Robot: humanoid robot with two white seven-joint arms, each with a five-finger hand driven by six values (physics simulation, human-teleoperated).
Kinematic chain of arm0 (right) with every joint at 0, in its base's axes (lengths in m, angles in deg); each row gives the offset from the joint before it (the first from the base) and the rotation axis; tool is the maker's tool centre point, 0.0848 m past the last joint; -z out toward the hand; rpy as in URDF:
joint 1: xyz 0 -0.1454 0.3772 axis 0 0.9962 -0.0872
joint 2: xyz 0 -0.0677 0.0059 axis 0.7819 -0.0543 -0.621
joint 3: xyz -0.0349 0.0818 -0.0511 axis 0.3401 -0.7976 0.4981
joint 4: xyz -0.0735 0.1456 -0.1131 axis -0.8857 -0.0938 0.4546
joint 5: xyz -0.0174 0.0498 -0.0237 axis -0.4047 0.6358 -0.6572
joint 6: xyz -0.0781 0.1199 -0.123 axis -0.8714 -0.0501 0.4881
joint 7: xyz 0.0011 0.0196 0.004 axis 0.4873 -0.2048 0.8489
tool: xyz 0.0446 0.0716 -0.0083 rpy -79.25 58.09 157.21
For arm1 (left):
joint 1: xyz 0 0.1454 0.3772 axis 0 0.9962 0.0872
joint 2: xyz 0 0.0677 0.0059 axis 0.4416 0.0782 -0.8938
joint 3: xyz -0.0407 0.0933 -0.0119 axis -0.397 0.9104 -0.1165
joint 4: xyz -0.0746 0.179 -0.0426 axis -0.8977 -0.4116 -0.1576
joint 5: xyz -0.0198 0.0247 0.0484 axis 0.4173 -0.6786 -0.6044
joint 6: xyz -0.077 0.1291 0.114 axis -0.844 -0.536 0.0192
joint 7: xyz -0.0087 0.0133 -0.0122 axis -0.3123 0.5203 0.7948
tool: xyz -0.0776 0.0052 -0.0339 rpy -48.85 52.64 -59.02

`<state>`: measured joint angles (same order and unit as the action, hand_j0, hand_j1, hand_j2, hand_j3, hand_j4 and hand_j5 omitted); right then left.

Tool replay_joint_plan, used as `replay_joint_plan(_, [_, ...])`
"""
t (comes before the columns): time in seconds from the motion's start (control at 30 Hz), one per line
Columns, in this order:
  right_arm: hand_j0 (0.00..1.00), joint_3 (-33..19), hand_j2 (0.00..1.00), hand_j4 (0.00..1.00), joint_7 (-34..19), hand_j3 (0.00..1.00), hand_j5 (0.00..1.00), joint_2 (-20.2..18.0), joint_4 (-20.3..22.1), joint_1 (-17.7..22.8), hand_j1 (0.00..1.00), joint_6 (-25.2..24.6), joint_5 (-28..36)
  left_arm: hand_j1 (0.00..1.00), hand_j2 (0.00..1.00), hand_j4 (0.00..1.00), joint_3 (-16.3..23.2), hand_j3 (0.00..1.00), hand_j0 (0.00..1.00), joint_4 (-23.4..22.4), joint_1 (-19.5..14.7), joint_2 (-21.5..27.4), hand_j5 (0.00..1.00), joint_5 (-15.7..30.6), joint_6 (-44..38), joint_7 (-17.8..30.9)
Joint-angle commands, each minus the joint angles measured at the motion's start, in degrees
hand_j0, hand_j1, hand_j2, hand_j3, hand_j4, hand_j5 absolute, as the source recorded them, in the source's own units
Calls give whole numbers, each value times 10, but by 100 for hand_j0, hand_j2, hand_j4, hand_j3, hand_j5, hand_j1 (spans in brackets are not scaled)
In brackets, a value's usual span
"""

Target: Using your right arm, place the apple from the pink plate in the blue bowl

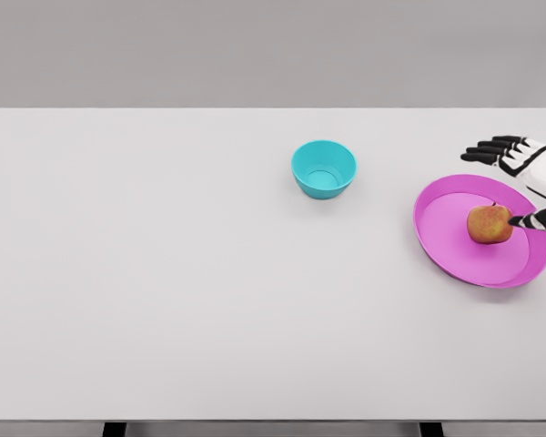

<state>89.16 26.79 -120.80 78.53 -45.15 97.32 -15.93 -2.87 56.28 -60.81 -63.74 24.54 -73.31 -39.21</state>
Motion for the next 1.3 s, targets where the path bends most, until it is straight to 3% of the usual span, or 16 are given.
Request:
replay_joint_plan(0.0, [100, 3, 100, 100, 0, 100, 100, -1, 0, 0, 100, 0, 4, 100, 100, 100, 0, 100, 100, 0, 0, 0, 100, 0, 0, 0])
replay_joint_plan(0.17, [100, -10, 100, 100, -1, 100, 100, -4, -57, 0, 100, 0, 2, 100, 100, 100, 0, 100, 100, 0, 0, 0, 100, 0, 0, 0])
replay_joint_plan(0.2, [100, -11, 100, 100, -53, 100, 100, -6, -57, -1, 100, 0, 1, 100, 100, 100, 0, 100, 100, 0, 0, 0, 100, 0, 0, 1])
replay_joint_plan(0.27, [100, -12, 100, 100, -215, 100, 100, -2, -52, -37, 100, 0, 6, 100, 100, 100, 0, 100, 100, 0, 0, 0, 100, 0, 0, 0])
replay_joint_plan(0.33, [100, -12, 100, 100, -285, 100, 100, 0, -54, -52, 100, 0, 8, 100, 100, 100, 0, 100, 100, 0, 0, 0, 100, 0, 0, 1])
replay_joint_plan(0.53, [100, 29, 100, 100, -285, 100, 100, 15, -75, -92, 100, 0, 5, 100, 100, 100, 0, 100, 100, 0, 0, 0, 100, 0, 0, 0])
replay_joint_plan(0.67, [100, 155, 100, 100, -285, 100, 100, 51, -150, -205, 100, 0, 2, 100, 100, 100, 0, 100, 100, 0, 0, 0, 100, 0, 0, 0])
replay_joint_plan(1.0, [100, 169, 100, 100, -285, 100, 100, 66, -201, -214, 100, 0, 0, 100, 100, 100, 0, 100, 100, 0, 0, 0, 100, 0, 0, 1])
replay_joint_plan(1.13, [100, 221, 100, 100, -285, 100, 100, 88, -240, -261, 100, 0, 0, 100, 100, 100, 0, 100, 100, 0, 0, 0, 100, 0, 0, 0])
replay_joint_plan(1.27, [100, 223, 100, 100, -285, 100, 100, 88, -248, -261, 100, 0, 0, 100, 100, 100, 0, 100, 100, 0, 0, 0, 100, 0, 0, 0])
